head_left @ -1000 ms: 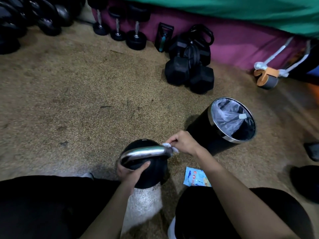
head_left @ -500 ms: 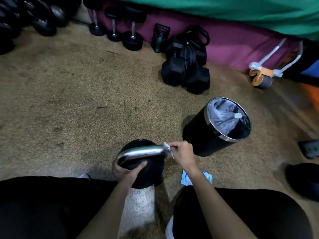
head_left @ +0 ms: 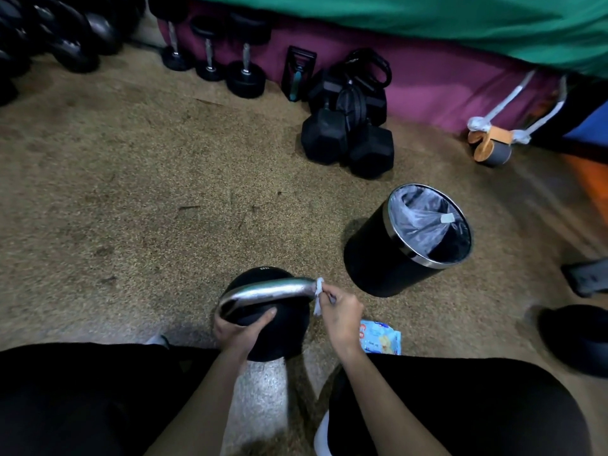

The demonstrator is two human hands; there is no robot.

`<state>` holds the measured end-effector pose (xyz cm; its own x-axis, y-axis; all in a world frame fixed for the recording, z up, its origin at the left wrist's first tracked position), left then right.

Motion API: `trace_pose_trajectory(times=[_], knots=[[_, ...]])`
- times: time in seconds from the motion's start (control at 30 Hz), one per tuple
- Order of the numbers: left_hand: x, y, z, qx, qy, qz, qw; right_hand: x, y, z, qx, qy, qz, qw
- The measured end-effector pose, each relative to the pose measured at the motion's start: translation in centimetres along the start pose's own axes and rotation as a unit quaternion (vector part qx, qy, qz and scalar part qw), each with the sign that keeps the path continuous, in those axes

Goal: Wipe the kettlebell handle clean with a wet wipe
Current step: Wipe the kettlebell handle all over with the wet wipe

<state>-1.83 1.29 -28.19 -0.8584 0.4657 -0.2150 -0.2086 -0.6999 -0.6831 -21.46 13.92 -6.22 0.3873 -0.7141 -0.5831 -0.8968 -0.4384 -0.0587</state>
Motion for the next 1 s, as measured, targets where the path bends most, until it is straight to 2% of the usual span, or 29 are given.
trace_pose_trajectory(times=[0.13, 0.23, 0.4, 0.53, 0.67, 0.77, 0.9, 0.97, 1.0], knots=[[0.1, 0.4, -0.3, -0.005, -0.002, -0.003, 1.0, 0.2, -0.3, 0.4, 0.027, -0.015, -0.001, 1.0], [0.1, 0.4, -0.3, -0.002, -0.006, 0.004, 1.0, -0.1, -0.1, 0.2, 0.046, 0.02, 0.019, 0.999], [0.3, 1.1, -1.3, -0.017, -0.002, -0.004, 1.0, 0.5, -0.1, 2.4, 0.123, 0.037, 0.033, 0.991], [0.5, 2.3, -2.6, -0.03, 0.008, -0.004, 1.0, 0.8, -0.6, 2.8, 0.121, 0.031, 0.033, 0.992], [0.3, 2.1, -2.2, -0.022, 0.021, 0.008, 1.0, 0.1, -0.4, 2.1, 0.136, 0.066, 0.076, 0.986], [0.2, 2.3, -2.3, -0.022, 0.022, 0.013, 0.999, 0.5, -0.6, 3.1, 0.185, 0.126, 0.104, 0.969], [0.3, 2.8, -2.9, -0.028, 0.023, 0.012, 0.999, 2.0, -2.0, 5.0, 0.289, 0.245, 0.139, 0.915], [0.4, 3.0, -3.0, -0.031, 0.022, 0.01, 0.999, 2.1, -2.4, 5.0, 0.302, 0.273, 0.144, 0.902], [0.3, 3.1, -3.1, -0.033, 0.021, 0.011, 0.999, 2.0, -2.3, 4.7, 0.288, 0.274, 0.14, 0.907]])
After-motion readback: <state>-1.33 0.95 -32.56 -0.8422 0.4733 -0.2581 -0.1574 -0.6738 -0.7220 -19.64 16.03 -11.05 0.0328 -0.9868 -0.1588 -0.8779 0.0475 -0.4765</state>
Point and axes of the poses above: each hand's wrist, its own y-axis towards the middle knuckle, its own x-axis out of the palm, z = x × y, the point moved 9 cm from there along y, towards the middle knuckle, and after that the axes turned 10 degrees about y, right-handed, at the moved point
